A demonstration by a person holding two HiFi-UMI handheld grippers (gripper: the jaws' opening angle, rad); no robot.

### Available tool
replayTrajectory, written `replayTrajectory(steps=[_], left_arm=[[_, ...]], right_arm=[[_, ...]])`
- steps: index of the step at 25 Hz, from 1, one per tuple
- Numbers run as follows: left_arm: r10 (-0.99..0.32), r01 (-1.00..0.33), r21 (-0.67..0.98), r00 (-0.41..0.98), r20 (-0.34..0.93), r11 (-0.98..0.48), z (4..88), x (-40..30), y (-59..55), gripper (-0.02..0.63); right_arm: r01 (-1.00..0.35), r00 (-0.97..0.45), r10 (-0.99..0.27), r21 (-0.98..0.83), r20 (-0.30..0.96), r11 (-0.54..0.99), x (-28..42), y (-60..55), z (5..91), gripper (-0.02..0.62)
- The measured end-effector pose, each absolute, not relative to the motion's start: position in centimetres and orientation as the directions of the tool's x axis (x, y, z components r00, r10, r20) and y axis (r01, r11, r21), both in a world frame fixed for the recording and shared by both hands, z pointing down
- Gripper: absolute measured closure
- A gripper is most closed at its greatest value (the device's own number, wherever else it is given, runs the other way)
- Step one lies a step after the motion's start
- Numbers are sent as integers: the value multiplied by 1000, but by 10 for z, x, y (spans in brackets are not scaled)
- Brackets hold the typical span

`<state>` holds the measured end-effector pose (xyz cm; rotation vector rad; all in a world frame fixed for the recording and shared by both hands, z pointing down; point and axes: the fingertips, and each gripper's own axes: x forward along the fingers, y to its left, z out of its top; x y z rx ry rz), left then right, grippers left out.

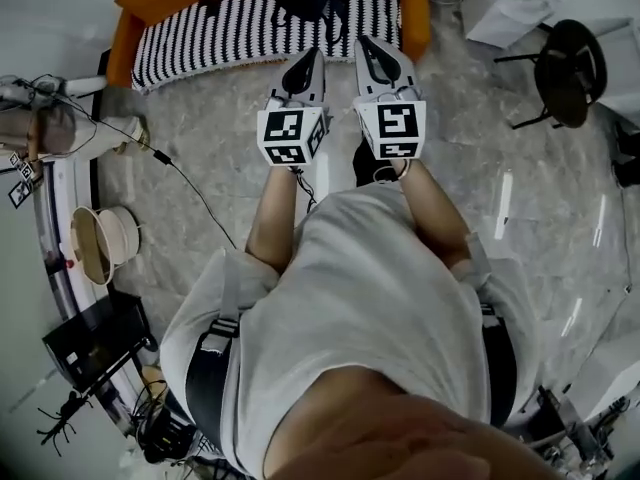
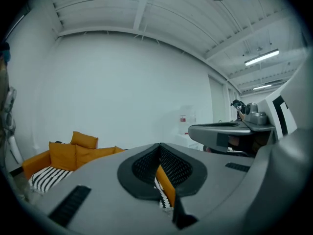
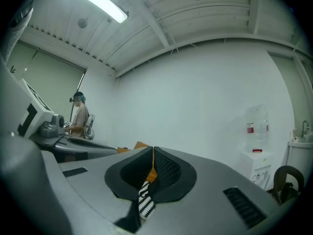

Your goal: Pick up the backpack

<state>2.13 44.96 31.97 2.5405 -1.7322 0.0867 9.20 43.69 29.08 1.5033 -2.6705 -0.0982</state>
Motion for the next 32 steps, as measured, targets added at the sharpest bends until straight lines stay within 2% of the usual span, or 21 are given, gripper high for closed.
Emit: replayTrajectory(steps=[10,23,32], left_arm=[[-944,-963,71,269,190,-260,338,-11,253,594],[-918,-979,103,200,342,-175,363,-57,175,594],[-895,-968,81,252,367,-239,385,-103,111,594]], right_arm=[[-800,-579,-801,81,152,594,65,230,309,555],[-756,-634,-740,21,225,654,19,137,327,555],[-763,-606,-742,55,287,644,-33,83,349,555]])
